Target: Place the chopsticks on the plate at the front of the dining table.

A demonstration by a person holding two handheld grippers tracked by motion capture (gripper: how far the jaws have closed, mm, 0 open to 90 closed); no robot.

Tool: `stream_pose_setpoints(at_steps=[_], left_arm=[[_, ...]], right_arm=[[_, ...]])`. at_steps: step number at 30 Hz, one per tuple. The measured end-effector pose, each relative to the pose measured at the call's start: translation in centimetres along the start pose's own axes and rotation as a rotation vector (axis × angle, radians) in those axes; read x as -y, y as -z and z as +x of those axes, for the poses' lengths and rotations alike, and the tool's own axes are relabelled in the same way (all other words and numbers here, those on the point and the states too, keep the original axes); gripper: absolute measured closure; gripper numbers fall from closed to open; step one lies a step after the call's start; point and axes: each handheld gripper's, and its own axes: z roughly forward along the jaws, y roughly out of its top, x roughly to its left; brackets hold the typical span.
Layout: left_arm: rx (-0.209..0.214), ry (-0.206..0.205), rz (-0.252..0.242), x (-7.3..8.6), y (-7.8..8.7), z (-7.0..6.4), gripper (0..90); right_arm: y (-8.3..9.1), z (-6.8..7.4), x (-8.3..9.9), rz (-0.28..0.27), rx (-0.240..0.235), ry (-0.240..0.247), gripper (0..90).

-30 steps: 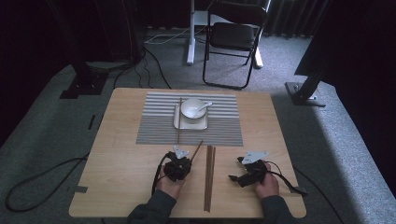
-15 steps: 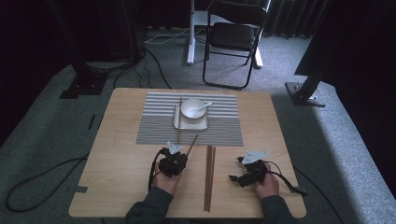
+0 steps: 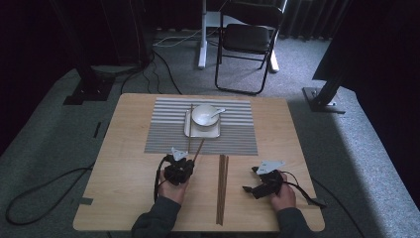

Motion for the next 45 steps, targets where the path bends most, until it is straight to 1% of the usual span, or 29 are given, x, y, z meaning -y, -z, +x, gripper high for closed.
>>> stream_pose_setpoints(at_steps=[19, 27, 30, 38, 45], left_arm=[[-0.016, 0.053, -0.037, -0.8, 0.7, 1.5, 84.2], [-0.032, 0.072, -0.046, -1.2, 0.8, 2.3, 84.2], [-0.03, 0.082, -0.043, -1.3, 0.7, 2.5, 84.2], [-0.036, 0.089, -0.039, -1.5, 0.4, 2.8, 84.3], [-0.047, 0.096, -0.051, -2.1, 0.3, 3.1, 84.2]], right_arm=[[0.0, 0.0, 0.0, 0.0, 0.0, 0.0, 11.5], [0.0, 0.0, 0.0, -0.001, 0.0, 0.0, 11.5], [0.0, 0.0, 0.0, -0.001, 0.0, -0.001, 11.5], [0.0, 0.0, 0.0, -0.001, 0.0, -0.001, 11.5], [0.0, 0.0, 0.0, -0.001, 0.0, -0.001, 11.5]])
